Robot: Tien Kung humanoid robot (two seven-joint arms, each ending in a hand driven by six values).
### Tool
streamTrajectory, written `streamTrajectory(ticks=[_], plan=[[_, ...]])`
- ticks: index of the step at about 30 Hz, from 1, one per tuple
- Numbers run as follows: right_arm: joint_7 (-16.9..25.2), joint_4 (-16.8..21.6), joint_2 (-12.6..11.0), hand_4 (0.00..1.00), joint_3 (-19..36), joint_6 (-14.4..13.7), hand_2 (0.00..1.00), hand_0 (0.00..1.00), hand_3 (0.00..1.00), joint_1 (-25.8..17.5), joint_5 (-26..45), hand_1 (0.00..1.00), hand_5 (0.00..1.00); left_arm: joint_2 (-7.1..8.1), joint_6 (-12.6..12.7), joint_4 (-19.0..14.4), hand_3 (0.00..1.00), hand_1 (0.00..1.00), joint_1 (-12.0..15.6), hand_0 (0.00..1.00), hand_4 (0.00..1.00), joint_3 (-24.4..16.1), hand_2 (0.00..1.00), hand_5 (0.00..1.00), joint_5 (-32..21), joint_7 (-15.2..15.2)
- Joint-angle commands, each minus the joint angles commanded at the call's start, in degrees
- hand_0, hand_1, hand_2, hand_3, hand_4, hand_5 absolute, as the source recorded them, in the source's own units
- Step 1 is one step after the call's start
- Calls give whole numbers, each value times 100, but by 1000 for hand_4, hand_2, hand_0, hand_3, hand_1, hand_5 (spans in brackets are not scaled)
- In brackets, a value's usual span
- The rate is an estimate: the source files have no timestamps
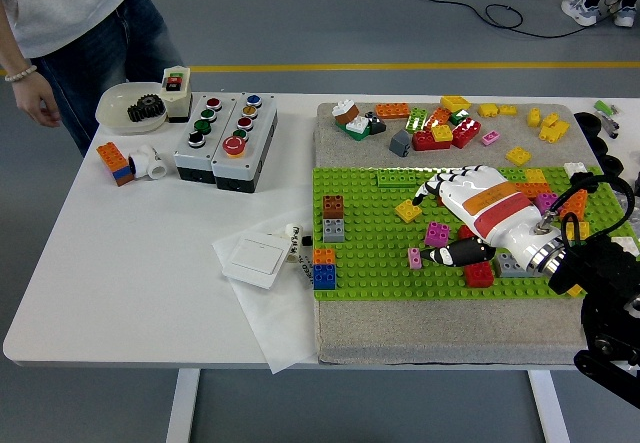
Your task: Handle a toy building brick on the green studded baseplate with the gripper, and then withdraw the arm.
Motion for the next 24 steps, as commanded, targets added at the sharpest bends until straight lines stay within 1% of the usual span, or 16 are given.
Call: streamTrajectory(ticks=[2, 4, 9, 10, 12, 16, 18, 21, 22, 24], plan=[[-38, -102, 63, 985, -102, -43, 686, 584, 639, 76, -16, 617, 320, 2, 3, -2, 601, 749, -5, 743, 625, 12, 784, 654, -18, -6], [-135, -313, 192, 989, -274, -96, 679, 596, 635, 216, -6, 624, 332, 2, 10, -2, 601, 749, -11, 743, 625, 24, 784, 654, -43, -15], [-347, -750, 442, 989, -582, -87, 679, 596, 635, 488, -12, 624, 332, 6, 15, -6, 601, 749, -31, 743, 625, 35, 784, 654, -56, -22], [-396, -836, 490, 990, -626, -63, 686, 613, 635, 537, 6, 632, 341, 7, 14, -8, 601, 749, -33, 743, 625, 35, 783, 654, -51, -20], [-424, -899, 525, 990, -657, -31, 686, 613, 635, 574, 30, 632, 341, 7, 12, -9, 601, 749, -36, 743, 625, 32, 783, 654, -44, -17], [-428, -1146, 640, 990, -763, 150, 694, 614, 642, 701, 164, 640, 354, 9, 10, -12, 601, 749, -41, 743, 625, 34, 783, 653, -43, -14], [-426, -1185, 655, 990, -778, 177, 694, 614, 642, 718, 171, 640, 354, 9, 10, -12, 601, 749, -42, 743, 625, 35, 783, 653, -45, -14], [-413, -1353, 696, 990, -798, 251, 694, 614, 642, 778, 213, 640, 354, 12, 21, -15, 601, 749, -48, 743, 625, 59, 783, 653, -83, -29], [-411, -1386, 706, 980, -801, 257, 691, 601, 620, 790, 224, 635, 371, 13, 22, -15, 601, 749, -49, 744, 625, 62, 783, 654, -87, -31], [-410, -1499, 752, 980, -816, 258, 691, 601, 620, 841, 252, 635, 371, 14, 21, -19, 601, 749, -54, 744, 625, 62, 783, 654, -80, -30]])
